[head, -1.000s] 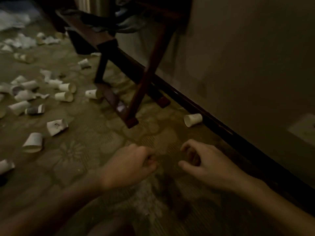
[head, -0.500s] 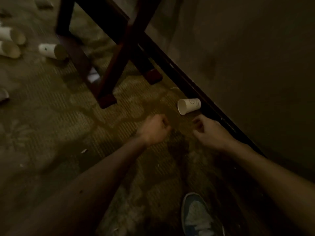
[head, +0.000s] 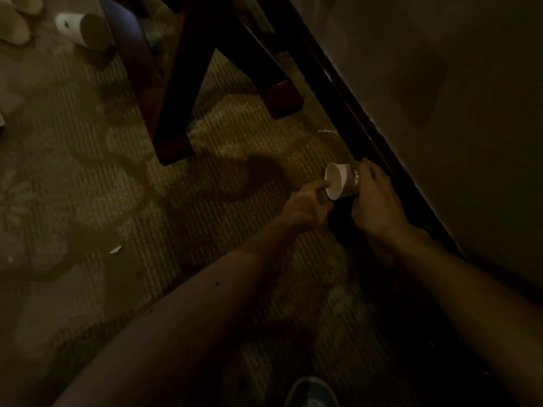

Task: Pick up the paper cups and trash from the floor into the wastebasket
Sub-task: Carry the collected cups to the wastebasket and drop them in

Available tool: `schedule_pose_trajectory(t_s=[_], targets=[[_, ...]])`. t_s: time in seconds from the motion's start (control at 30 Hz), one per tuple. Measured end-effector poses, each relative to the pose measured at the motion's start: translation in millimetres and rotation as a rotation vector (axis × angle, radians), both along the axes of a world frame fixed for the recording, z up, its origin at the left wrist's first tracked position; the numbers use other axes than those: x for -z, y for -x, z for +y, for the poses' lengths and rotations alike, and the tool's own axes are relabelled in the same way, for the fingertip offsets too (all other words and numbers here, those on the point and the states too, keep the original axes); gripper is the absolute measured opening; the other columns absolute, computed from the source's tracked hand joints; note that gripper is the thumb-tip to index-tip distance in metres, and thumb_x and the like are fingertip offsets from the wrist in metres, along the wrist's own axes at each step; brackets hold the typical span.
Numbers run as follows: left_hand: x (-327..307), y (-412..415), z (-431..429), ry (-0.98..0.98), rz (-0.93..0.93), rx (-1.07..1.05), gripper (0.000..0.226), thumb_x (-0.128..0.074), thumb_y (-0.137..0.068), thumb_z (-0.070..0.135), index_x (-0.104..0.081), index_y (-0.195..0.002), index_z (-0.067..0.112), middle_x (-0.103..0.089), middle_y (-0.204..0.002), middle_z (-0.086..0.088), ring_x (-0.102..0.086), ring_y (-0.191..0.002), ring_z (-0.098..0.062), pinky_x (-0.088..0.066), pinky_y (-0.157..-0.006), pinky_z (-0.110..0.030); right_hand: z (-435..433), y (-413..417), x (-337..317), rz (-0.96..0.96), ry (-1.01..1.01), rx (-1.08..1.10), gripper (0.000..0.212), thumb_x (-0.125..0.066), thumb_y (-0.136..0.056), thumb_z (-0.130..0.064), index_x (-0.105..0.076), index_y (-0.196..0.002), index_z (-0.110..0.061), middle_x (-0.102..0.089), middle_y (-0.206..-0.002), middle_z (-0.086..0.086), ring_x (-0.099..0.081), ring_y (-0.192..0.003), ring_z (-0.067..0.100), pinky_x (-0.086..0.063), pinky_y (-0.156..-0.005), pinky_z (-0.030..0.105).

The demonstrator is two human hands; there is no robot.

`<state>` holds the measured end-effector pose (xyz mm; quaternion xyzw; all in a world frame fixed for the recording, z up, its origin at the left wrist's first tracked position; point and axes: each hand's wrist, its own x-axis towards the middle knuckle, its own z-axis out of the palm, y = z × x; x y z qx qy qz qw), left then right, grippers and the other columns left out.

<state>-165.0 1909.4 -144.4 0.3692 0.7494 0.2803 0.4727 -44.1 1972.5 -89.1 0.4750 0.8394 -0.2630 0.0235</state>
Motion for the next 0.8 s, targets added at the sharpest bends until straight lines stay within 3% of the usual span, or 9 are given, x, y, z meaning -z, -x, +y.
schedule_pose_trajectory(t_s=[0.07,0.17,0.33,0.4,0.47,0.53,0.6,0.7,0.8], targets=[[4.5,-4.8,6.2,0.016,-0.011,0.020,0.046,-0.061,-0.096,0.022,-0.051,-0.141,0.024,-0.052,-0.143,-0.008,-0.053,-0.126,-0.026,-0.048,-0.103,-0.043,5.3,-0.6,6.5,-0.044,-0.018,-0.039,0.069,-0.060,-0.078,0.013,-0.039,-0.141,-0.006,-0.032,-0.152,0.016,-0.025,-0.140,0.035,-0.035,-0.106,0.044],[7.0,-10.8,4.5,0.013,0.012,0.039,0.036,-0.060,-0.097,0.017,-0.059,-0.133,0.017,-0.061,-0.131,-0.012,-0.058,-0.120,-0.028,-0.049,-0.102,-0.042,4.3,-0.9,10.5,-0.092,-0.092,-0.070,0.062,-0.065,-0.080,0.003,-0.042,-0.136,-0.008,-0.042,-0.144,0.016,-0.027,-0.133,0.038,-0.038,-0.098,0.047],[-2.1,3.6,-26.8,-0.096,0.026,-0.012,0.015,-0.057,-0.100,0.019,-0.067,-0.106,0.009,-0.069,-0.094,-0.006,-0.066,-0.085,-0.021,-0.053,-0.077,-0.033,-7.5,-2.9,16.2,-0.242,-0.041,-0.068,0.077,-0.079,-0.077,-0.029,-0.038,-0.139,-0.009,-0.045,-0.137,0.020,-0.038,-0.125,0.040,-0.038,-0.096,0.051],[-11.6,20.0,-45.9,-0.099,0.025,0.027,0.016,-0.056,-0.100,0.026,-0.068,-0.099,0.014,-0.062,-0.079,0.007,-0.061,-0.070,-0.006,-0.050,-0.067,-0.026,-20.7,3.2,15.9,-0.166,0.156,0.000,0.088,-0.083,-0.073,-0.038,-0.035,-0.143,-0.013,-0.049,-0.137,0.016,-0.047,-0.122,0.037,-0.047,-0.093,0.051],[-25.8,40.3,-72.9,-0.093,0.072,0.088,0.020,-0.056,-0.101,0.028,-0.069,-0.105,0.013,-0.062,-0.083,0.009,-0.059,-0.073,-0.004,-0.044,-0.065,-0.022,-43.4,15.4,13.2,-0.076,0.347,-0.014,0.090,-0.084,-0.073,-0.038,-0.034,-0.143,-0.015,-0.055,-0.128,0.010,-0.058,-0.107,0.027,-0.053,-0.077,0.041],[-43.0,61.2,-101.8,-0.061,0.135,0.189,0.027,-0.054,-0.101,0.030,-0.066,-0.117,0.012,-0.065,-0.102,0.001,-0.061,-0.091,-0.011,-0.045,-0.072,-0.023,-69.2,34.5,5.9,-0.018,0.477,-0.114,0.072,-0.082,-0.074,-0.043,-0.044,-0.133,-0.025,-0.063,-0.110,-0.002,-0.064,-0.090,0.015,-0.056,-0.068,0.035],[-63.6,85.3,-138.5,-0.023,0.227,0.246,0.031,-0.052,-0.102,0.032,-0.064,-0.123,0.013,-0.062,-0.108,0.002,-0.058,-0.094,-0.009,-0.041,-0.074,-0.016,-101.0,61.6,-1.1,0.096,0.636,-0.233,0.037,-0.083,-0.073,-0.040,-0.063,-0.104,-0.042,-0.072,-0.094,-0.009,-0.069,-0.081,0.006,-0.058,-0.061,0.025],[-99.5,124.3,-200.8,-0.036,0.327,0.199,0.017,-0.054,-0.101,0.028,-0.068,-0.096,0.022,-0.051,-0.077,0.019,-0.048,-0.065,0.003,-0.035,-0.058,-0.006,-153.9,110.3,-8.4,0.233,0.730,-0.320,0.035,-0.084,-0.070,-0.040,-0.059,-0.094,-0.037,-0.068,-0.086,-0.016,-0.066,-0.079,0.003,-0.051,-0.055,0.017],[-135.5,156.6,-271.0,-0.011,0.339,0.034,0.035,-0.056,-0.101,0.028,-0.049,-0.066,0.035,-0.048,-0.058,0.016,-0.050,-0.053,0.007,-0.033,-0.052,-0.009,-212.6,166.9,-21.8,0.381,0.736,-0.398,0.046,-0.088,-0.069,-0.029,-0.056,-0.101,-0.030,-0.068,-0.096,-0.008,-0.062,-0.079,-0.002,-0.051,-0.059,0.021]])
